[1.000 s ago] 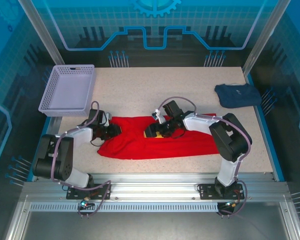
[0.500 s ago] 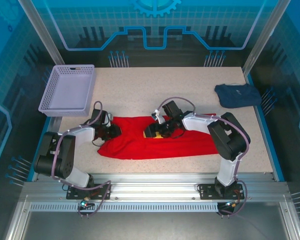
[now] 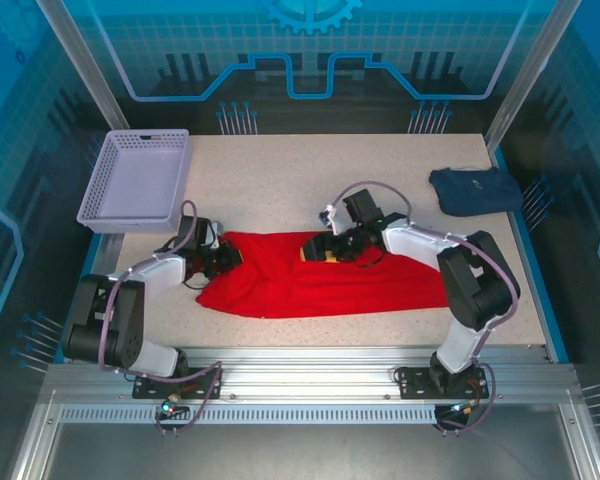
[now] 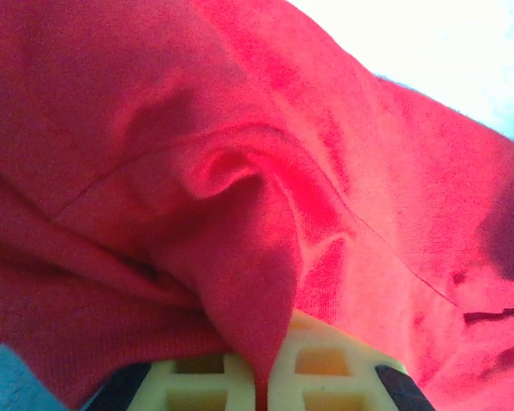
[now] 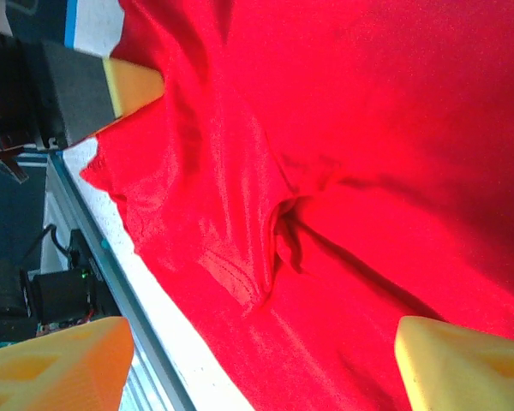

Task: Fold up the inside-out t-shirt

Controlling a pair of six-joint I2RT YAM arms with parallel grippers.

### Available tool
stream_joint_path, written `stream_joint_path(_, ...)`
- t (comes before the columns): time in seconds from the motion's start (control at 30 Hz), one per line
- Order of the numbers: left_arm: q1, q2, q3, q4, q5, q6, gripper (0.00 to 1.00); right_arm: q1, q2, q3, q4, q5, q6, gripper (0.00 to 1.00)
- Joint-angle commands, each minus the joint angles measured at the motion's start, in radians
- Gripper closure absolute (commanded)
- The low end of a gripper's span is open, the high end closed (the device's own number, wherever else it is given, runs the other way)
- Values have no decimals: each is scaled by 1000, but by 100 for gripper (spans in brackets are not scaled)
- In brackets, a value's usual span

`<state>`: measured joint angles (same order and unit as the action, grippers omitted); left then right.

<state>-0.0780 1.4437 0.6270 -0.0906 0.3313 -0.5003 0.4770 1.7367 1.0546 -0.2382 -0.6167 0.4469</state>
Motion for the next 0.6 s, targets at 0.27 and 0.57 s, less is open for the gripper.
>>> stream_joint_path(0.27, 87, -137, 311, -594, -148, 118, 100, -139, -105, -61, -56, 130, -67, 19)
stream_joint_path(0.57, 179, -55, 585, -862, -317, 355, 100, -149, -89, -29, -103, 252, -75, 22)
